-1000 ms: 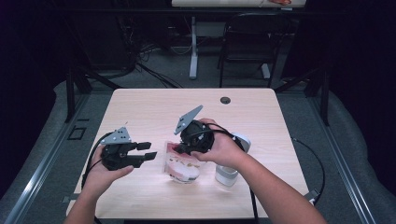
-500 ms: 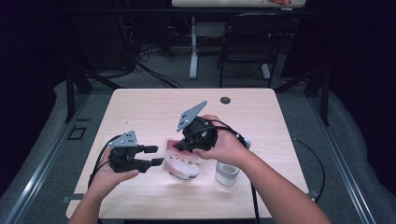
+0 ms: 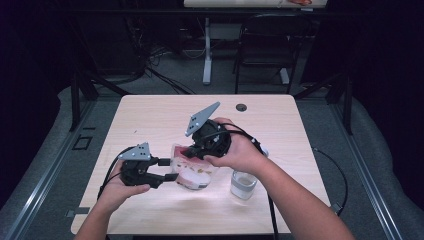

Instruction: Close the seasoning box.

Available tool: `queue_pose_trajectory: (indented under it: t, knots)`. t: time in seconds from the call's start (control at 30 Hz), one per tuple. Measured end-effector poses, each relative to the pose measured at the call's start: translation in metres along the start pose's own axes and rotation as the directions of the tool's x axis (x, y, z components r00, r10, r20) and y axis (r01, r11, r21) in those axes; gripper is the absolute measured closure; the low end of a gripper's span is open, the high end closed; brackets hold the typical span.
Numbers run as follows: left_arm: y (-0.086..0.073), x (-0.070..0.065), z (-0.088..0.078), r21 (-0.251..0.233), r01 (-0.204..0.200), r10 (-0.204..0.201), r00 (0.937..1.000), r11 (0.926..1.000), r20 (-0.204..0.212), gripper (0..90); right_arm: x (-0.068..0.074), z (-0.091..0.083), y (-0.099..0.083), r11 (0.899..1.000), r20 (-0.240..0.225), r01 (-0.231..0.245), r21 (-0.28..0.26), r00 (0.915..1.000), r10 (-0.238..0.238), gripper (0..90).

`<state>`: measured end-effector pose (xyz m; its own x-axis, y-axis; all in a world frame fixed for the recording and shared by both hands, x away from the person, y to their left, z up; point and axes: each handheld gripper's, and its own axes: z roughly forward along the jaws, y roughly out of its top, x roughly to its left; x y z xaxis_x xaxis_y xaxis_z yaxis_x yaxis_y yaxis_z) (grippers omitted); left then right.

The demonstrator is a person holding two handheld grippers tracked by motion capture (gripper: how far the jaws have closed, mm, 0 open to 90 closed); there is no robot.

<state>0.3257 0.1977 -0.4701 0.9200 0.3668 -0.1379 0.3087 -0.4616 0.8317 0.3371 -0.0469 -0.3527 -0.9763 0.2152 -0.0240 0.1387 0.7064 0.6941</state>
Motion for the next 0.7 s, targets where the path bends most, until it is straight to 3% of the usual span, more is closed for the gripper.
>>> queue_pose_trajectory:
  t: [0.17,0.7]
  knots:
    - [0.000,-0.001,0.005,0.020,-0.008,0.007,0.9998,0.9998,0.016,40.5,0.000,0.000,0.002,1.000,-0.005,0.008,0.002,1.0000,-0.008,89.8]
    - [-0.004,-0.003,0.021,0.018,0.006,-0.008,0.9969,0.9998,0.078,36.6,0.002,-0.012,0.011,0.999,-0.025,0.024,-0.021,0.9994,-0.024,89.9]
